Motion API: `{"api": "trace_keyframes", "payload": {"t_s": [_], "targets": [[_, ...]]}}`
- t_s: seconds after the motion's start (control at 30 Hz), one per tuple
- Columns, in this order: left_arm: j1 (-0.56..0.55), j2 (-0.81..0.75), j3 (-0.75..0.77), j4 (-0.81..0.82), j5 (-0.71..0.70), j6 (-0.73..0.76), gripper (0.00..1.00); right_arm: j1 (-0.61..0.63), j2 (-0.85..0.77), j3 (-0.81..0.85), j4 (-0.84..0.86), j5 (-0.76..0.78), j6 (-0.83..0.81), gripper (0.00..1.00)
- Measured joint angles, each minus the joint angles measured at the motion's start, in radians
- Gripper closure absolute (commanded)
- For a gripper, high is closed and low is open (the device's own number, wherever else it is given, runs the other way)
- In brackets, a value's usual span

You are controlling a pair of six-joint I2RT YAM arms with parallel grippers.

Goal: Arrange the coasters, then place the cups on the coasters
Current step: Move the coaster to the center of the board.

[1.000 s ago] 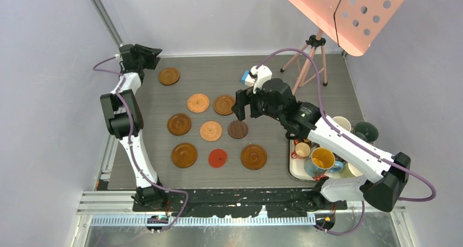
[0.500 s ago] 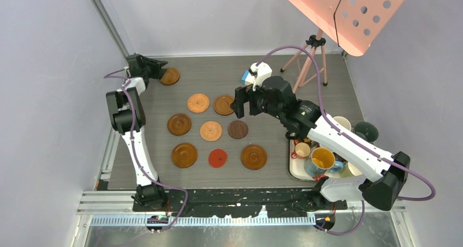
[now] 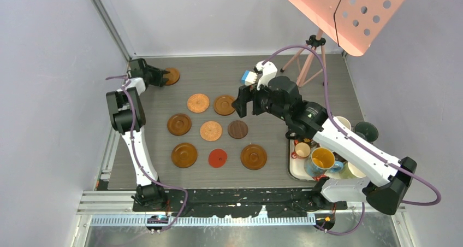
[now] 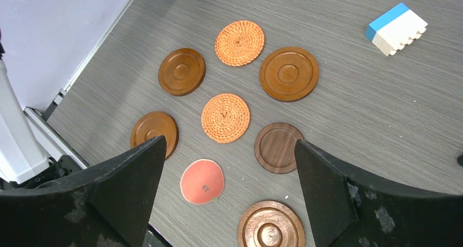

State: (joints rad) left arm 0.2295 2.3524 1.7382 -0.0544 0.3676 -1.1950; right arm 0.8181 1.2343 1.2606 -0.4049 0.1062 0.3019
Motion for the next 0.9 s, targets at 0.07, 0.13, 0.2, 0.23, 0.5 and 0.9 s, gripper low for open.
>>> {"api": "trace_keyframes", "payload": {"t_s": [0.07, 0.13, 0.2, 0.23, 0.5, 0.9], "targets": [[0.0, 0.0, 0.0, -0.018, 0.0, 0.005, 0.59, 0.0, -0.011, 0.0, 0.0, -0.001, 0.004, 0.04], [0.0, 0.0, 0.001, -0.027, 0.001, 0.008, 0.59, 0.0, -0.019, 0.0, 0.0, -0.003, 0.009, 0.04], [0.0, 0.0, 0.002, -0.032, 0.003, 0.01, 0.59, 0.0, -0.027, 0.0, 0.0, -0.004, 0.013, 0.04], [0.0, 0.0, 0.003, -0.036, 0.003, 0.01, 0.59, 0.0, -0.03, -0.001, 0.0, -0.004, 0.014, 0.04], [0.0, -0.004, 0.009, -0.079, 0.012, 0.015, 0.61, 0.0, -0.063, -0.03, 0.007, -0.004, 0.023, 0.04], [0.0, -0.068, -0.004, -0.261, -0.042, 0.097, 0.62, 0.0, -0.092, -0.062, 0.016, -0.005, 0.034, 0.04]]}}
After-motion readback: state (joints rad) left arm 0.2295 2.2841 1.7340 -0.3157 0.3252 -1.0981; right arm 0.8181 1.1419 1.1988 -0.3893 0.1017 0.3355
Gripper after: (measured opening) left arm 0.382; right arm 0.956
